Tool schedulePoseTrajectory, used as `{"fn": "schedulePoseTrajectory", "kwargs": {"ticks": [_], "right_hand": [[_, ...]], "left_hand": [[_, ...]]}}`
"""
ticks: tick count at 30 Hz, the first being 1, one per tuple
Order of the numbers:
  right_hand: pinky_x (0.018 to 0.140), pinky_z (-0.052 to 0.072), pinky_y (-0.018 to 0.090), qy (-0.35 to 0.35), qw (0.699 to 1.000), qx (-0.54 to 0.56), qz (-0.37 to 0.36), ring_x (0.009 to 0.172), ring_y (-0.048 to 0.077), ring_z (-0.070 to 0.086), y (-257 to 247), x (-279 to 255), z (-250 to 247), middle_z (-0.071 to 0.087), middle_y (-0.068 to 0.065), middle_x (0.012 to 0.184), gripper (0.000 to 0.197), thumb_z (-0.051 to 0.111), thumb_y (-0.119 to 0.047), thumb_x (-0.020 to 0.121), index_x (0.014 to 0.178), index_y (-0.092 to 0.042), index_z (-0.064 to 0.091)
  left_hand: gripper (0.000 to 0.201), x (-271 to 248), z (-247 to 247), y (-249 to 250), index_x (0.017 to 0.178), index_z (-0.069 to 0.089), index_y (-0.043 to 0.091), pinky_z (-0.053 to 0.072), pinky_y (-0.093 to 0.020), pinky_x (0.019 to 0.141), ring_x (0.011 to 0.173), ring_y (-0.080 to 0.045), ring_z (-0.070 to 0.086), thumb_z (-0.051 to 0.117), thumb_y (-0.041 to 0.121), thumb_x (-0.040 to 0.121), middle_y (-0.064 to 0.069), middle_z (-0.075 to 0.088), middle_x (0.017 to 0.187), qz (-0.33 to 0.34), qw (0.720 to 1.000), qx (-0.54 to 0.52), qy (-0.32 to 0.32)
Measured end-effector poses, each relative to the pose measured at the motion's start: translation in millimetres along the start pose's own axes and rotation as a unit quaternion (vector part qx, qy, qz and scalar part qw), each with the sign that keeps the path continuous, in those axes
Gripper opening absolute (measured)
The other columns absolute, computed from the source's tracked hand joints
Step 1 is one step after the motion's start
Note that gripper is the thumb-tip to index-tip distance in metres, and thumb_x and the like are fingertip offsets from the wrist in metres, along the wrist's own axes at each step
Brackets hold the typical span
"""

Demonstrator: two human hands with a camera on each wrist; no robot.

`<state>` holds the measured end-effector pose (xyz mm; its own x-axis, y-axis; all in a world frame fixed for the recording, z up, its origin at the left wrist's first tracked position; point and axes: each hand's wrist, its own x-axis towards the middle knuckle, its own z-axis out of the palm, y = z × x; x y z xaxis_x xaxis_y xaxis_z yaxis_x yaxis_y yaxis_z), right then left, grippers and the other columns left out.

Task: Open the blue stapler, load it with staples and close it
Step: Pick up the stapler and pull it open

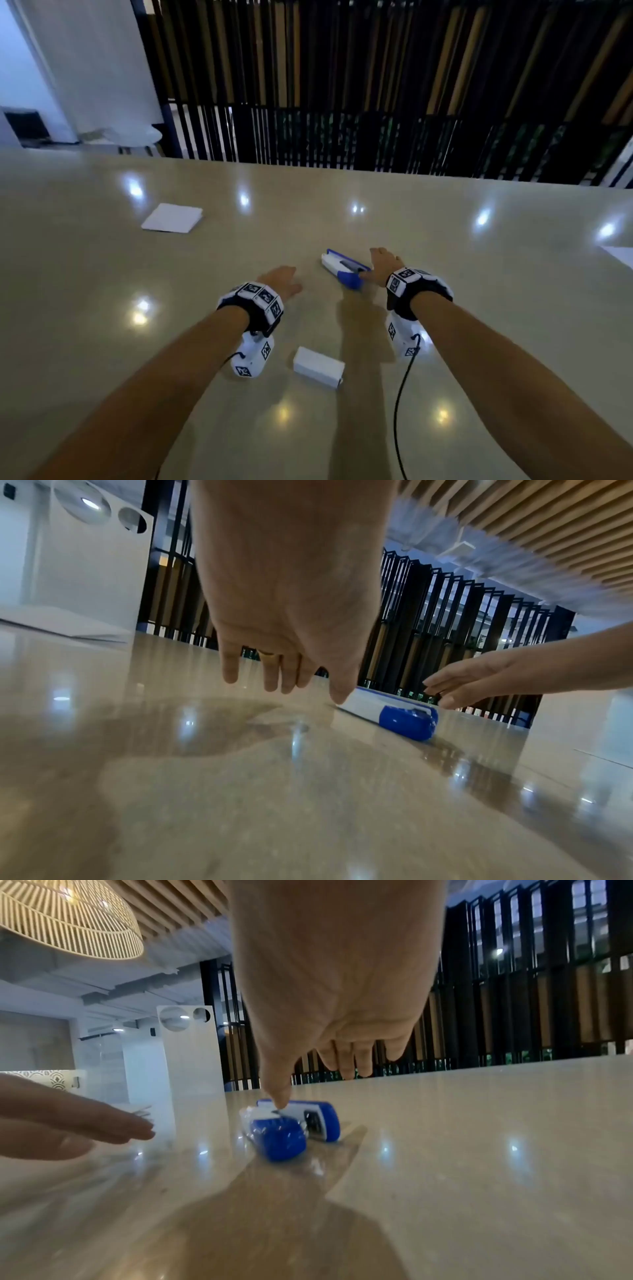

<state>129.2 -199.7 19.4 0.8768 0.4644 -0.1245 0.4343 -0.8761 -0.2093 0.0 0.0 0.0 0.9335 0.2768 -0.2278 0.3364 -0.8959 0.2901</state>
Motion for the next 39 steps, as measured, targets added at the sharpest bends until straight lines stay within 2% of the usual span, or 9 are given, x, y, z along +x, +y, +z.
{"fn": "schedulePoseTrajectory", "kwargs": {"ticks": [6, 13, 21, 25, 28, 32, 34, 37, 39], "right_hand": [[0.096, 0.043, 0.041, -0.009, 0.999, 0.046, -0.004, 0.119, 0.033, 0.048, -16, 8, 27, 0.045, 0.018, 0.135, 0.067, 0.065, -0.040, 0.083, 0.134, -0.004, 0.040], [0.096, 0.044, 0.047, 0.057, 0.995, 0.085, 0.018, 0.119, 0.035, 0.046, -22, 10, 48, 0.046, 0.017, 0.129, 0.063, 0.063, -0.039, 0.082, 0.127, -0.001, 0.041], [0.061, 0.041, 0.025, 0.133, 0.951, 0.269, -0.071, 0.072, 0.021, 0.055, -6, -15, 41, 0.063, 0.007, 0.086, 0.045, 0.085, -0.022, 0.057, 0.093, -0.005, 0.064], [0.067, 0.050, 0.034, 0.132, 0.932, 0.316, -0.116, 0.075, 0.028, 0.060, -2, -39, 21, 0.065, 0.011, 0.085, 0.051, 0.087, -0.006, 0.050, 0.096, 0.000, 0.067], [0.077, 0.057, 0.046, 0.081, 0.917, 0.365, -0.137, 0.082, 0.037, 0.066, 1, -53, 7, 0.066, 0.017, 0.088, 0.049, 0.084, 0.002, 0.050, 0.095, -0.001, 0.065], [0.075, 0.057, 0.027, -0.001, 0.903, 0.386, -0.190, 0.084, 0.023, 0.065, 9, -76, -11, 0.064, 0.015, 0.094, 0.054, 0.079, 0.015, 0.052, 0.103, 0.005, 0.062], [0.073, 0.058, 0.024, 0.002, 0.899, 0.392, -0.198, 0.085, 0.021, 0.065, 11, -86, -11, 0.064, 0.015, 0.099, 0.061, 0.077, 0.019, 0.051, 0.109, 0.005, 0.060], [0.081, 0.057, 0.038, 0.039, 0.883, 0.436, -0.172, 0.100, 0.026, 0.060, 10, -92, -2, 0.060, 0.017, 0.112, 0.073, 0.071, 0.019, 0.058, 0.125, -0.003, 0.053], [0.080, 0.056, 0.043, 0.048, 0.871, 0.475, -0.118, 0.093, 0.028, 0.062, 6, -96, 3, 0.058, 0.015, 0.108, 0.060, 0.071, 0.005, 0.072, 0.127, -0.007, 0.050]], "left_hand": [[0.059, 0, 4, 10, 0.150, 0.025, 0.008, 0.027, -0.041, 0.117, 0.143, -0.026, 0.030, 0.042, 0.030, 0.098, -0.011, 0.027, 0.157, 0.022, 1.000, 0.000, 0.020], [0.062, 7, 17, 10, 0.148, 0.029, 0.010, 0.033, -0.046, 0.112, 0.139, -0.030, 0.036, 0.051, 0.028, 0.093, -0.012, 0.033, 0.152, 0.035, 0.998, -0.023, 0.048], [0.045, 4, 14, 37, 0.142, 0.039, 0.006, 0.035, -0.039, 0.110, 0.133, -0.029, 0.043, 0.040, 0.022, 0.100, -0.012, 0.041, 0.147, 0.156, 0.968, -0.134, 0.145], [0.042, -2, 6, 55, 0.139, 0.045, 0.007, 0.034, -0.040, 0.109, 0.130, -0.028, 0.045, 0.037, 0.024, 0.101, -0.012, 0.047, 0.144, 0.197, 0.966, -0.130, 0.105], [0.043, -9, 8, 64, 0.133, 0.049, 0.006, 0.040, -0.032, 0.088, 0.103, -0.023, 0.055, 0.040, 0.030, 0.100, -0.017, 0.059, 0.128, 0.209, 0.960, -0.181, 0.033], [0.045, -15, 18, 70, 0.121, 0.055, 0.001, 0.037, -0.024, 0.073, 0.088, -0.020, 0.051, 0.033, 0.036, 0.101, -0.011, 0.060, 0.101, 0.206, 0.952, -0.228, -0.012], [0.043, -19, 22, 74, 0.115, 0.056, -0.003, 0.037, -0.021, 0.065, 0.082, -0.019, 0.049, 0.034, 0.032, 0.102, -0.007, 0.056, 0.091, 0.212, 0.942, -0.260, -0.009], [0.030, -26, 25, 81, 0.102, 0.049, 0.003, 0.034, -0.019, 0.063, 0.069, -0.012, 0.046, 0.034, 0.029, 0.102, 0.001, 0.051, 0.080, 0.198, 0.936, -0.288, 0.042], [0.024, -29, 26, 87, 0.100, 0.045, 0.004, 0.033, -0.017, 0.061, 0.069, -0.010, 0.044, 0.036, 0.026, 0.101, 0.002, 0.046, 0.080, 0.202, 0.926, -0.309, 0.081]]}}
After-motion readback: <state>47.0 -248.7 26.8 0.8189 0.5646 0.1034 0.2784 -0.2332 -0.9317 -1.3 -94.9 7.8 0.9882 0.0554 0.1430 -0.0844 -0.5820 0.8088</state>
